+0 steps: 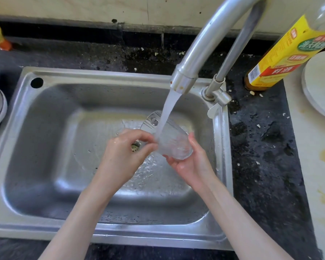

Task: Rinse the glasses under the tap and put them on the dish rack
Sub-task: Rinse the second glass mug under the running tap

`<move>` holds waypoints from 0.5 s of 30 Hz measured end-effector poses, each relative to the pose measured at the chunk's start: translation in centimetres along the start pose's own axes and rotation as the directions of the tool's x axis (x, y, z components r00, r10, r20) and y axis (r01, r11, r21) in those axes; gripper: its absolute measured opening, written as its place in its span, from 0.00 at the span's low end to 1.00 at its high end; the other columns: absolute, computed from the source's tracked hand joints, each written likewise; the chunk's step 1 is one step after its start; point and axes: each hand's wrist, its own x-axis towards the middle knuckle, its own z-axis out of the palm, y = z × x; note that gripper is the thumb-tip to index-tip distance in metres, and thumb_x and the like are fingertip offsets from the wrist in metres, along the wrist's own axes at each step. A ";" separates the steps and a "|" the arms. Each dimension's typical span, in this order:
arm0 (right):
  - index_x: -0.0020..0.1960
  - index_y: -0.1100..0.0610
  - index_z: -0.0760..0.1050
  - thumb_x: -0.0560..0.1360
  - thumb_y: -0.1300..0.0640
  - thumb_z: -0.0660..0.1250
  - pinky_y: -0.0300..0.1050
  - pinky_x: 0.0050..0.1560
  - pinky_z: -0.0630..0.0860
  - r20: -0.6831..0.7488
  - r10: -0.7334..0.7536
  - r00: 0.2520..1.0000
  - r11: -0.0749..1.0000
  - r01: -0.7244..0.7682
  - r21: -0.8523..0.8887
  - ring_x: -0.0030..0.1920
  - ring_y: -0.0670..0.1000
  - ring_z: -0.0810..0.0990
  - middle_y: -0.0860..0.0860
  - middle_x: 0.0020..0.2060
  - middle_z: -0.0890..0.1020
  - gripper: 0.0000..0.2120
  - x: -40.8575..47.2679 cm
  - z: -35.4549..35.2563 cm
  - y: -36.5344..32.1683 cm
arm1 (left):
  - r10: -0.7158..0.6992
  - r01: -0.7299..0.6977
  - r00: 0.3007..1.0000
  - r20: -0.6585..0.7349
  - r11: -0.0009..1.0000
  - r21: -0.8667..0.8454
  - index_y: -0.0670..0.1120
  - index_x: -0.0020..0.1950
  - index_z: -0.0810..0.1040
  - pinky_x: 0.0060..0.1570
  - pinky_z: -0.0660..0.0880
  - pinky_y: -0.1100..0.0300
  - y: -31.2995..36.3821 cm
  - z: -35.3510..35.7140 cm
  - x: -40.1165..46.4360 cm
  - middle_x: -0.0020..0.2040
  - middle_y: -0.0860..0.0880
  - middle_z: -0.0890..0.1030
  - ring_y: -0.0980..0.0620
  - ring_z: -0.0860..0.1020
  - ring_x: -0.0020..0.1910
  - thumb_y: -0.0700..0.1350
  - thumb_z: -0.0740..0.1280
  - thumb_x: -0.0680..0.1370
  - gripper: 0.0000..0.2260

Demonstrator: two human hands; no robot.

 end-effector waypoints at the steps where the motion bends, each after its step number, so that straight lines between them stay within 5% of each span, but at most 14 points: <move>1: 0.51 0.57 0.80 0.78 0.43 0.55 0.39 0.37 0.76 0.015 0.009 1.000 0.999 -0.010 0.037 0.47 0.54 0.78 0.57 0.48 0.82 0.22 0.0 0.0 -0.1 | 0.010 -0.011 1.000 -0.022 1.000 -0.007 0.55 0.39 0.80 0.51 0.63 0.78 -0.3 0.0 -0.1 0.43 0.60 0.78 0.62 0.74 0.49 0.47 0.75 0.68 0.05; 4: 0.50 0.57 0.84 0.78 0.42 0.53 0.42 0.40 0.77 0.082 0.051 0.995 0.995 -0.058 0.081 0.47 0.57 0.79 0.59 0.53 0.81 0.25 -0.1 -0.2 -0.1 | -0.054 0.065 0.996 0.065 0.981 -0.180 0.59 0.37 0.76 0.61 0.63 0.71 -1.1 0.2 -0.4 0.56 0.59 0.71 0.61 0.70 0.61 0.59 0.69 0.64 0.07; 8: 0.53 0.59 0.82 0.78 0.41 0.52 0.42 0.41 0.77 0.134 0.139 0.981 0.982 -0.154 0.106 0.45 0.58 0.81 0.60 0.54 0.81 0.27 -0.2 -0.2 0.3 | -0.077 0.154 0.983 0.167 0.842 -0.518 0.60 0.35 0.77 0.57 0.70 0.70 -0.4 1.0 -0.7 0.63 0.55 0.74 0.61 0.68 0.68 0.54 0.71 0.62 0.04; 10: 0.58 0.60 0.79 0.78 0.41 0.52 0.43 0.43 0.77 0.134 0.155 0.979 0.977 -0.172 0.126 0.47 0.57 0.81 0.60 0.56 0.80 0.27 -0.2 0.0 0.4 | -0.050 0.111 0.991 0.124 0.825 -0.554 0.59 0.35 0.78 0.58 0.71 0.67 -0.2 1.2 -0.6 0.66 0.44 0.73 0.61 0.72 0.64 0.52 0.71 0.63 0.04; 15: 0.62 0.57 0.74 0.80 0.43 0.50 0.46 0.55 0.76 0.034 0.103 0.994 0.994 -0.102 -0.026 0.54 0.53 0.80 0.56 0.55 0.82 0.23 0.3 0.3 0.3 | -0.041 0.046 0.999 0.019 0.875 -0.482 0.54 0.36 0.78 0.60 0.72 0.60 -0.4 1.9 -1.0 0.69 0.44 0.71 0.59 0.73 0.64 0.53 0.71 0.64 0.05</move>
